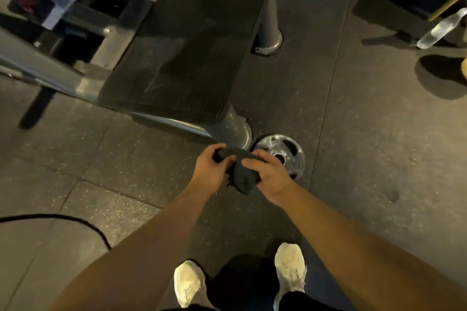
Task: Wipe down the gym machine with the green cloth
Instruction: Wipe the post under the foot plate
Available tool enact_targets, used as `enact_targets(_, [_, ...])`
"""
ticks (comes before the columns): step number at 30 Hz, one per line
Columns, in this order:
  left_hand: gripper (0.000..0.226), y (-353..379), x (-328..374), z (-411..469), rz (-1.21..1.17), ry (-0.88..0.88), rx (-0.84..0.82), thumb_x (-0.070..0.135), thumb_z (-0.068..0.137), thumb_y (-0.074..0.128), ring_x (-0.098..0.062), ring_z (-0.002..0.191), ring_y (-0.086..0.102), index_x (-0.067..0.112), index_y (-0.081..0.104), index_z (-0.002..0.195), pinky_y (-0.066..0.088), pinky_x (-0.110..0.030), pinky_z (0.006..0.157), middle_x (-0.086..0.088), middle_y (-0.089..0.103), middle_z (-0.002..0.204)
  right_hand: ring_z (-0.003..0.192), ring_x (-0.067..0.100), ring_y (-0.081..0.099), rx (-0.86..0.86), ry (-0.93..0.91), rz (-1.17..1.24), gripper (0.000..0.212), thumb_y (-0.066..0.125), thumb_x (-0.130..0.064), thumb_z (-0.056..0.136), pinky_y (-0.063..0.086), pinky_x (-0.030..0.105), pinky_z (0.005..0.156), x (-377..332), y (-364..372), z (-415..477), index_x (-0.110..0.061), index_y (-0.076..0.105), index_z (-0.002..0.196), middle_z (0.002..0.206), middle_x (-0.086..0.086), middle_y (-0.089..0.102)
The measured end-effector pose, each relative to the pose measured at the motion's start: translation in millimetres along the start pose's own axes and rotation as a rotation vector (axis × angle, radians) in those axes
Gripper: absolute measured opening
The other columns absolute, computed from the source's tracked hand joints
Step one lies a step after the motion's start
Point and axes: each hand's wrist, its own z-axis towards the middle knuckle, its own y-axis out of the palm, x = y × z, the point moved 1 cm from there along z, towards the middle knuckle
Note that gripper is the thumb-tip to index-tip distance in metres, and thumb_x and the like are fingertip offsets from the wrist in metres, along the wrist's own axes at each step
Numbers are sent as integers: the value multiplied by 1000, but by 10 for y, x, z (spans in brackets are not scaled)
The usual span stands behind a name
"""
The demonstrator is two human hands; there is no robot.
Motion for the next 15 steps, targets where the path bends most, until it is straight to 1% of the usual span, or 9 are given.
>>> enact_targets(1, [39, 122, -165, 219, -28, 9, 46, 11, 91, 76, -8, 98, 65, 14, 59, 126, 51, -8, 67, 3, 67, 108, 88, 30, 66, 13, 2, 77, 18, 71, -3, 90, 51, 44, 82, 125, -97, 255, -13, 63, 77, 84, 14, 67])
enact_targets(3, [49, 304, -423, 604, -75, 29, 166, 19, 90, 77, -9, 102, 62, 13, 54, 133, 48, -8, 68, 1, 62, 116, 104, 35, 70, 40, -32, 200, 6, 68, -5, 93, 54, 49, 95, 300, -262, 751, -7, 65, 97, 105, 22, 71])
enact_targets(4, [50, 368, -554, 779, -99, 32, 230, 23, 91, 77, -8, 99, 60, 14, 51, 133, 46, -9, 67, 0, 59, 117, 107, 33, 70, 62, -55, 239, 9, 67, -7, 95, 54, 49, 98, 369, -342, 1000, -6, 65, 103, 113, 22, 71])
enact_targets(6, [49, 442, -761, 1082, -151, 52, 349, 25, 93, 74, -9, 94, 58, 17, 46, 133, 48, -11, 69, -1, 55, 117, 102, 31, 71, 114, -129, 264, 2, 65, -10, 97, 54, 50, 98, 424, -454, 1457, -8, 65, 97, 110, 20, 72])
enact_targets(8, [54, 484, -917, 1336, -175, 123, 429, 29, 94, 72, -10, 100, 56, 18, 42, 137, 49, -19, 89, 2, 49, 120, 100, 32, 70, 145, -219, 266, 6, 67, -14, 96, 53, 52, 98, 392, -500, 1842, -12, 66, 90, 102, 18, 71])
enact_targets(10, [56, 516, -999, 1535, -179, 197, 479, 32, 95, 71, -10, 108, 52, 18, 41, 140, 44, -25, 101, 6, 43, 122, 102, 35, 70, 147, -320, 243, 7, 71, -20, 91, 54, 53, 95, 299, -474, 2122, -19, 71, 84, 97, 14, 72])
enact_targets(12, [45, 532, -1040, 1702, -195, 296, 532, 32, 95, 70, -9, 107, 52, 23, 44, 130, 45, -27, 102, 10, 44, 118, 108, 40, 68, 107, -418, 200, 7, 73, -28, 87, 55, 54, 93, 172, -387, 2297, -27, 74, 79, 100, 13, 73])
enact_targets(13, [41, 542, -1050, 1754, -215, 331, 557, 32, 96, 70, -8, 106, 53, 25, 43, 126, 47, -28, 101, 12, 46, 116, 108, 39, 67, 85, -466, 167, 6, 73, -31, 87, 56, 54, 91, 105, -334, 2338, -28, 75, 82, 104, 13, 73])
enact_targets(15, [40, 542, -1074, 1821, -260, 377, 582, 32, 96, 70, -9, 106, 56, 25, 44, 125, 49, -27, 100, 9, 51, 117, 106, 32, 68, 23, -544, 112, 9, 68, -31, 95, 60, 45, 85, -20, -192, 2364, -25, 74, 97, 108, 11, 72])
